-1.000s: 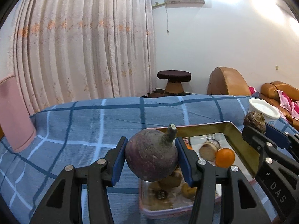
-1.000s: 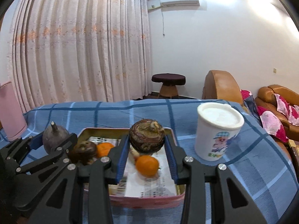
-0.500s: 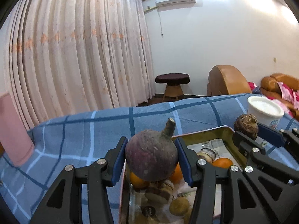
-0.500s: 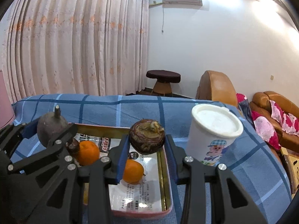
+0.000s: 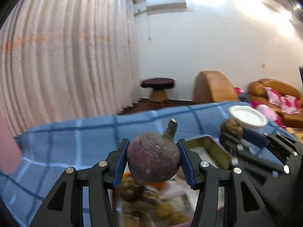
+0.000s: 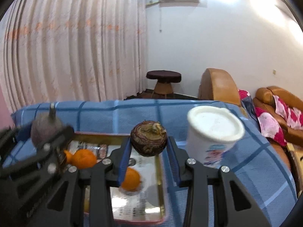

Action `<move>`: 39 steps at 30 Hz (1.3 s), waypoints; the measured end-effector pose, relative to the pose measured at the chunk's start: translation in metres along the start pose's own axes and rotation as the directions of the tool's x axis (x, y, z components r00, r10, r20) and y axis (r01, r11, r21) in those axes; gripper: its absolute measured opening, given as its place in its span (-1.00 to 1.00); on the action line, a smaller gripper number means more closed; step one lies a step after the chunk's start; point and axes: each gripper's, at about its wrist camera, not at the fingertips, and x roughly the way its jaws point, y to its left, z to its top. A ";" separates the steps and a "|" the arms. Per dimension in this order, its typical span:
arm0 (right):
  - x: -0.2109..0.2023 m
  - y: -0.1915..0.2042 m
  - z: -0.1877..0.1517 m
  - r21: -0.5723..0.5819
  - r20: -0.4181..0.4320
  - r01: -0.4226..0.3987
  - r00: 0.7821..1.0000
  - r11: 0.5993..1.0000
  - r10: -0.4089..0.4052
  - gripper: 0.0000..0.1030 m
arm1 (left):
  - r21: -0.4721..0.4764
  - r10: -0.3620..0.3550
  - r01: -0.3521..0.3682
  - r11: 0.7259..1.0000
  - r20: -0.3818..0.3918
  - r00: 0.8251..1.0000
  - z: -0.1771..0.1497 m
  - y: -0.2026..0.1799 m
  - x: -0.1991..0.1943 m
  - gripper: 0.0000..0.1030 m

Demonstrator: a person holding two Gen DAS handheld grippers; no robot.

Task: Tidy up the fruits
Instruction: 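Carry both fruits over the tin and open the right tool to drop the mangosteen, then lower the purple fig into the tin and open the left tool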

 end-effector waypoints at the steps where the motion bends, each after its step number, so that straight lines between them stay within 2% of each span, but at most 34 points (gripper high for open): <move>1: 0.000 -0.003 0.001 0.013 0.002 0.000 1.000 1.000 0.000 -0.20 | -0.008 -0.012 0.012 1.000 -0.018 1.000 -0.002 0.000 0.003 0.03; 5: 0.007 0.001 0.001 0.013 -0.021 -0.033 0.999 0.999 0.034 -0.20 | 0.016 0.031 -0.030 0.999 -0.089 0.996 -0.012 0.000 0.020 0.04; 7: 0.013 0.008 0.001 0.004 -0.039 -0.061 0.997 0.998 0.061 -0.20 | 0.042 0.069 -0.065 0.997 -0.092 0.993 -0.014 -0.001 0.023 0.04; 11: 0.026 0.023 0.001 -0.030 -0.083 -0.109 0.991 0.994 0.107 -0.20 | 0.061 0.078 -0.072 0.996 -0.097 0.992 -0.016 -0.003 0.025 0.04; 15: 0.043 0.026 -0.002 0.004 -0.153 -0.196 0.969 0.981 0.194 -0.16 | 0.067 0.088 -0.079 0.995 -0.144 0.986 -0.019 -0.003 0.032 0.09; 17: 0.047 0.028 -0.004 0.017 -0.175 -0.254 0.951 0.967 0.254 -0.15 | 0.091 0.091 -0.078 0.993 -0.153 0.984 -0.019 -0.007 0.034 0.27; 19: 0.052 0.026 -0.006 0.026 -0.187 -0.253 0.949 0.967 0.254 0.01 | 0.110 0.123 -0.106 0.988 -0.163 0.979 -0.020 -0.011 0.034 0.35; 21: 0.057 0.022 -0.007 0.033 -0.206 -0.226 0.952 0.974 0.228 0.30 | 0.129 0.158 -0.136 0.982 -0.173 0.972 -0.022 -0.013 0.037 0.41; 22: 0.059 0.020 -0.009 0.038 -0.213 -0.217 0.952 0.975 0.221 0.35 | 0.130 0.169 -0.147 0.980 -0.180 0.969 -0.023 -0.012 0.038 0.49; 26: 0.055 0.027 -0.011 0.002 -0.202 -0.226 0.954 0.974 0.221 0.45 | 0.081 0.154 -0.139 0.987 -0.228 0.961 -0.026 -0.001 0.043 0.69; 30: 0.049 0.033 -0.009 -0.048 -0.168 -0.187 0.970 0.981 0.177 0.60 | 0.083 0.164 -0.147 0.986 -0.252 0.954 -0.028 0.000 0.048 0.70; 32: 0.050 0.032 -0.008 -0.045 -0.168 -0.183 0.971 0.982 0.173 0.66 | 0.086 0.166 -0.149 0.985 -0.255 0.953 -0.028 -0.001 0.048 0.70; 35: 0.049 0.030 -0.007 -0.047 -0.170 -0.182 0.970 0.982 0.171 0.66 | 0.082 0.157 -0.140 0.987 -0.261 0.952 -0.029 0.000 0.051 0.72; 39: 0.042 0.026 -0.005 -0.043 -0.131 -0.173 0.977 0.984 0.166 0.69 | 0.087 0.147 -0.128 0.988 -0.263 0.954 -0.029 0.000 0.049 0.72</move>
